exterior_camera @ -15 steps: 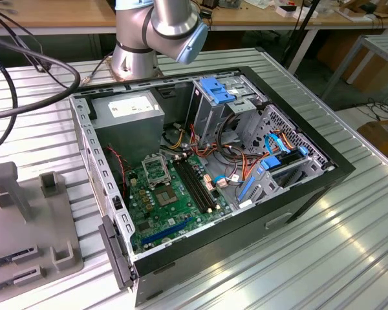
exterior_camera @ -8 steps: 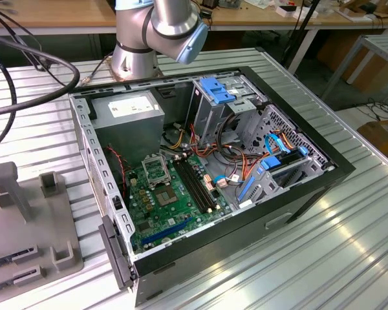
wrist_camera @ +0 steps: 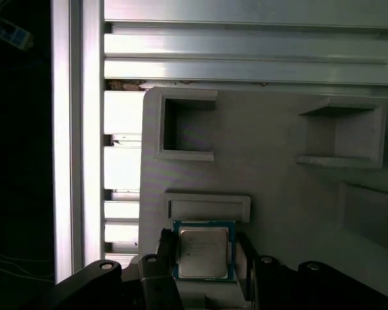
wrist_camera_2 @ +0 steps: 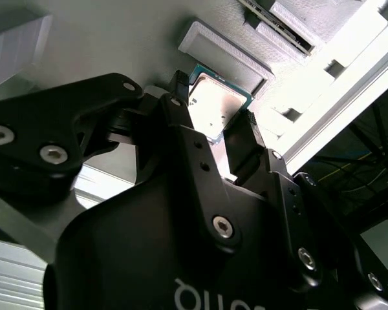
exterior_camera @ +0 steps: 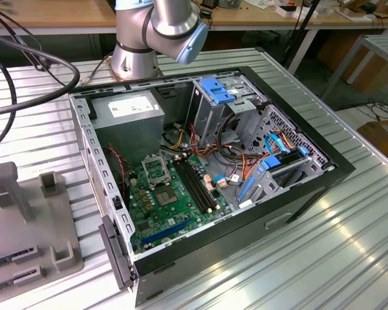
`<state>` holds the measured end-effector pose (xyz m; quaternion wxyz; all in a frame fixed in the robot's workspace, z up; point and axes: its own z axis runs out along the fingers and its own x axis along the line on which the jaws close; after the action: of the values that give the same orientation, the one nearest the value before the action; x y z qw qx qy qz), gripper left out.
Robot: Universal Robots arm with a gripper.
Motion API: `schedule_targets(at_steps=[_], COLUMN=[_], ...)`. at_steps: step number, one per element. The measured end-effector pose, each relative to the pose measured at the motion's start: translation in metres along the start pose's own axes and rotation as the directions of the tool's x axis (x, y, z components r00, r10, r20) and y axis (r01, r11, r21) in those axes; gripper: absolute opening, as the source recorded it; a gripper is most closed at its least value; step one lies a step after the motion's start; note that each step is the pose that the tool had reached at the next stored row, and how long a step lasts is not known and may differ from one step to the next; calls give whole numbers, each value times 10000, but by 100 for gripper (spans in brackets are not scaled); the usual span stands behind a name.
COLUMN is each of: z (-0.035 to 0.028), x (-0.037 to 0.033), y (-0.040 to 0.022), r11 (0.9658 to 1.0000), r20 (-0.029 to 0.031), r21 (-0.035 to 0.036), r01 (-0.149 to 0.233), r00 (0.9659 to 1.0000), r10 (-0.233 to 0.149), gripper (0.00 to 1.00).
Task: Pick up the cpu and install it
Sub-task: 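Pick up the cpu and move it towards the insertion slot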
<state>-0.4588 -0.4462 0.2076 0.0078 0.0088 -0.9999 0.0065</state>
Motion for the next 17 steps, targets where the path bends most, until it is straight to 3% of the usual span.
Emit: schedule_targets(at_steps=[5, 6, 7, 8, 17], z=[0, -50, -159, -194, -200], x=[0, 1, 3, 3, 1], y=[0, -1, -2, -2, -3], r11=[10000, 10000, 10000, 10000, 10000], r20=[0, -1, 0, -1, -2], r21=[1, 2, 1, 2, 0], r01=[0, 0, 0, 0, 0], r00=[10000, 10000, 10000, 10000, 10000], r10=[0, 0, 0, 0, 0], gripper=[47, 47, 47, 47, 47])
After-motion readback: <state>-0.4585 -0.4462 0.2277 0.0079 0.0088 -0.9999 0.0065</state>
